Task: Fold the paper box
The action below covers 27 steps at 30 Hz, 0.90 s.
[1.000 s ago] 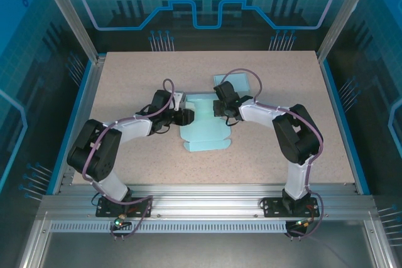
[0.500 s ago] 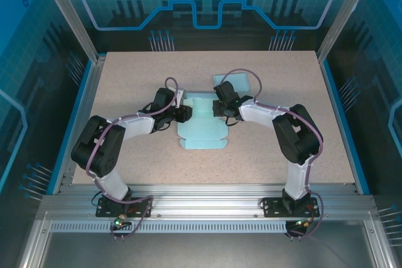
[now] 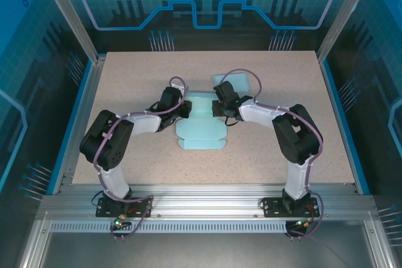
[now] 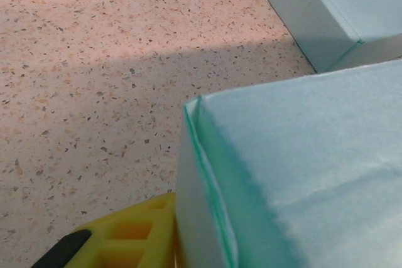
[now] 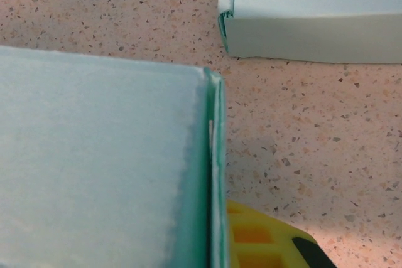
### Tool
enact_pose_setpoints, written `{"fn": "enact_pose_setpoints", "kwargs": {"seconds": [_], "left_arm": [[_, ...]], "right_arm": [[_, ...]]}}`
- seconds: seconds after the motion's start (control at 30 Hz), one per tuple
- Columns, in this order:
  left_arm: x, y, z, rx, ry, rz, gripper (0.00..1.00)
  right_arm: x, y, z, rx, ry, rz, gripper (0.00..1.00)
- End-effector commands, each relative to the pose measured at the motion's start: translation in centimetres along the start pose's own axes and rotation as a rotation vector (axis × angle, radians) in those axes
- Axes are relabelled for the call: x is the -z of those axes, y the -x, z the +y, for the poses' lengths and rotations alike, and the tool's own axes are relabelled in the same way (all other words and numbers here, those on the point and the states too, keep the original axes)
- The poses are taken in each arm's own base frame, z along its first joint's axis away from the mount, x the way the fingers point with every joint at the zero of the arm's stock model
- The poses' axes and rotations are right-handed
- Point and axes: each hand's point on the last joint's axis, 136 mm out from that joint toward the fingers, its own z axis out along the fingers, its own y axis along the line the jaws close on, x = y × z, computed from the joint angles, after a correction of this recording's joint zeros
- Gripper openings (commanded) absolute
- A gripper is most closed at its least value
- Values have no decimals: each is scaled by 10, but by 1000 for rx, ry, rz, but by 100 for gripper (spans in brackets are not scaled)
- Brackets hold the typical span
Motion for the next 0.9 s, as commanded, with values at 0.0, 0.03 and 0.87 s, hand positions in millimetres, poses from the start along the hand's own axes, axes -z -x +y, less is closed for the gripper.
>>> {"fn": "enact_pose_setpoints", "kwargs": {"seconds": [0.0,0.03,0.87], "left_arm": [[0,8,10,31,90,-37,23],[-1,4,13,26,119,-31,21],[28,-16,-13,152,184,197,4]], "right_arm": [[-4,-19,7,22,13,61,0],[-5,-20,9,22,18,64,0],[-7,-10,-11,182,-282,66,25]]}}
